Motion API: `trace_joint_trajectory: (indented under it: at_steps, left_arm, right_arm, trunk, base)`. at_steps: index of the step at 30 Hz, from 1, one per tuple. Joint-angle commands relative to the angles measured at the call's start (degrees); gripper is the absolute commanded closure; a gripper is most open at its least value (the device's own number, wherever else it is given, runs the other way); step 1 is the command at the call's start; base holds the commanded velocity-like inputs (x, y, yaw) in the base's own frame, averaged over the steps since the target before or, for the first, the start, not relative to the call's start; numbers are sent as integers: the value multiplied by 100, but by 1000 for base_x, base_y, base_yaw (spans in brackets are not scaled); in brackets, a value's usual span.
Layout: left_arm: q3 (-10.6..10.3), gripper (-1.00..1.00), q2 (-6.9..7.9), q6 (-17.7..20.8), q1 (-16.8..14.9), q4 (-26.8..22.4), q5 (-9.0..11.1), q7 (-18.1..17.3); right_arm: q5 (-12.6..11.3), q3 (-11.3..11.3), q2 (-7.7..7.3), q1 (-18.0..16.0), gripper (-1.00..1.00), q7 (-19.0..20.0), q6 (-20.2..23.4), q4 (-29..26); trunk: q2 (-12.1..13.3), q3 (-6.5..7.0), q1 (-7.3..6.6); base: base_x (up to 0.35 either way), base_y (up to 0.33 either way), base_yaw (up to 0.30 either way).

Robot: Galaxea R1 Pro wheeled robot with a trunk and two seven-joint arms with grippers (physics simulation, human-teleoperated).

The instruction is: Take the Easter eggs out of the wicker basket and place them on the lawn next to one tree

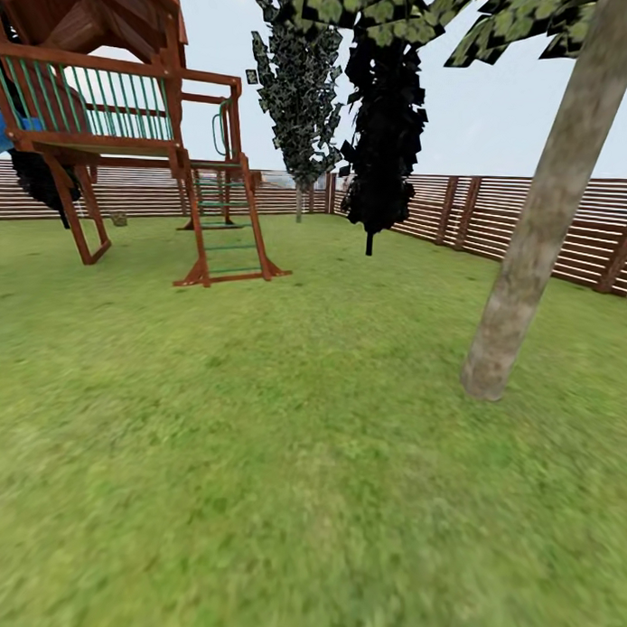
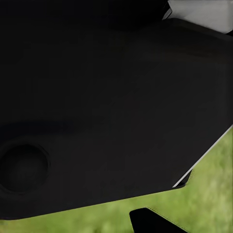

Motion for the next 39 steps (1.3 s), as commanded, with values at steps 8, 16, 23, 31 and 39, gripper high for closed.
trace_joint_trajectory:
  at_steps: [8,16,23,31,39]
  left_arm:
    - [-4,-100,2,0,4,-13,-4,-16]
    - [-4,-100,2,0,4,-13,-4,-16]
    - [-4,-100,2,0,4,-13,-4,-16]
    - [-4,-100,2,0,4,-13,-4,-16]
    - [-4,-100,2,0,4,-13,-4,-16]
  right_arm:
    - [12,29,0,-7,-100,5,-2,12]
    - [12,29,0,-7,-100,5,-2,12]
    - [12,29,0,-7,-100,5,-2,12]
    - [12,29,0,-7,-100,5,-2,12]
    - [12,29,0,-7,-100,5,-2,12]
  trunk:
    - [-2,-4,3]
    - [-2,-4,3]
    - [-2,-4,3]
    - [-2,-4,3]
    - [-2,-4,3]
  base:
    - [335,0,0]
    - [335,0,0]
    - [335,0,0]
    - [335,0,0]
    - [334,0,0]
